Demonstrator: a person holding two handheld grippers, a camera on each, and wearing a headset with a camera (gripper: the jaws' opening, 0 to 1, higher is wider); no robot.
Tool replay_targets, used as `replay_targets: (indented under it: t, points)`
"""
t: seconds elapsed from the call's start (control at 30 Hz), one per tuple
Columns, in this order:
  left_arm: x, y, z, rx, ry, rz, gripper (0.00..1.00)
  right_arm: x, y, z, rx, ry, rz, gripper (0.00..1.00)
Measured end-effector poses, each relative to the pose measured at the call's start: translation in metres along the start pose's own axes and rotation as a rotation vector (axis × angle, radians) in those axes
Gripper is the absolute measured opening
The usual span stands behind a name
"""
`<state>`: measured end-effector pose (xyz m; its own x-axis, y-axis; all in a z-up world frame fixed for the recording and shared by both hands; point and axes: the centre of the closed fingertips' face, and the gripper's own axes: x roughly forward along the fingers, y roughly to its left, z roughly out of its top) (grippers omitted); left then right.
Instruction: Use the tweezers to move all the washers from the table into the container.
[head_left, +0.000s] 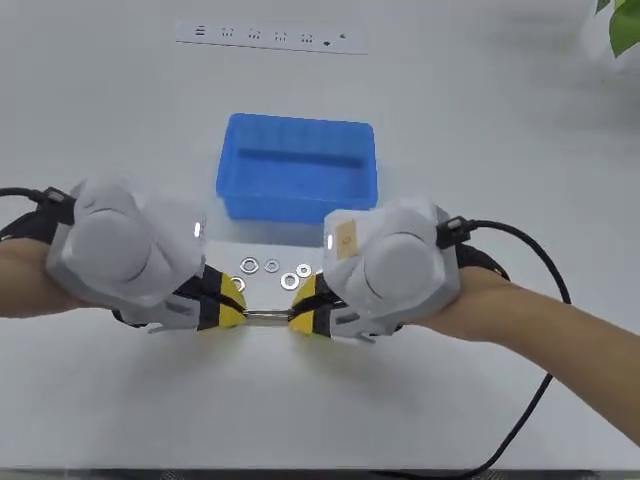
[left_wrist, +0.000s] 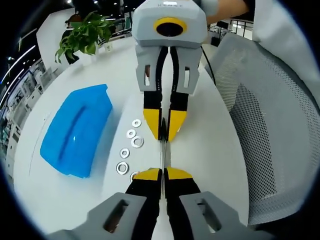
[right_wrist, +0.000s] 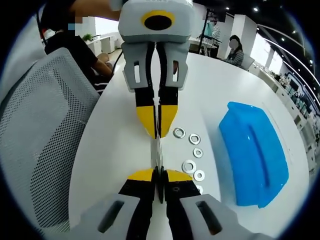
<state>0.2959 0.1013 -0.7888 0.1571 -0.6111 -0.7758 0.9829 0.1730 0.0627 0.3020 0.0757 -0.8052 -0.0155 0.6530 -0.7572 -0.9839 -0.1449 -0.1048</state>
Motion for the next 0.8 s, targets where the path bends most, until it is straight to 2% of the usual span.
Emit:
replay_targets:
  t: [0.13,0.33,0.47,0.6,0.8]
  points:
    - [-0.013,-0.002,0.015,0.046,-0.026,0.025,0.05,-0.006,0.002,0.004,-0.022,-0.027,-0.02,0.08]
    - [-0.027,-0.011,0.042,0.105,-0.057,0.025,0.05,-0.015,0.007,0.01,-0.064,-0.068,-0.053,0.08]
    - [-0.027,-0.013,0.062,0.133,-0.098,0.027,0.05,-0.023,0.007,0.008,-0.082,-0.096,-0.081,0.08]
    - [-0.022,-0.015,0.08,0.151,-0.173,0.015,0.05,-0.029,0.007,0.004,-0.083,-0.126,-0.085,0.08]
    - [-0.016,-0.012,0.096,0.186,-0.204,0.009,0.05,-0.031,0.004,0.0,-0.074,-0.131,-0.081,0.09]
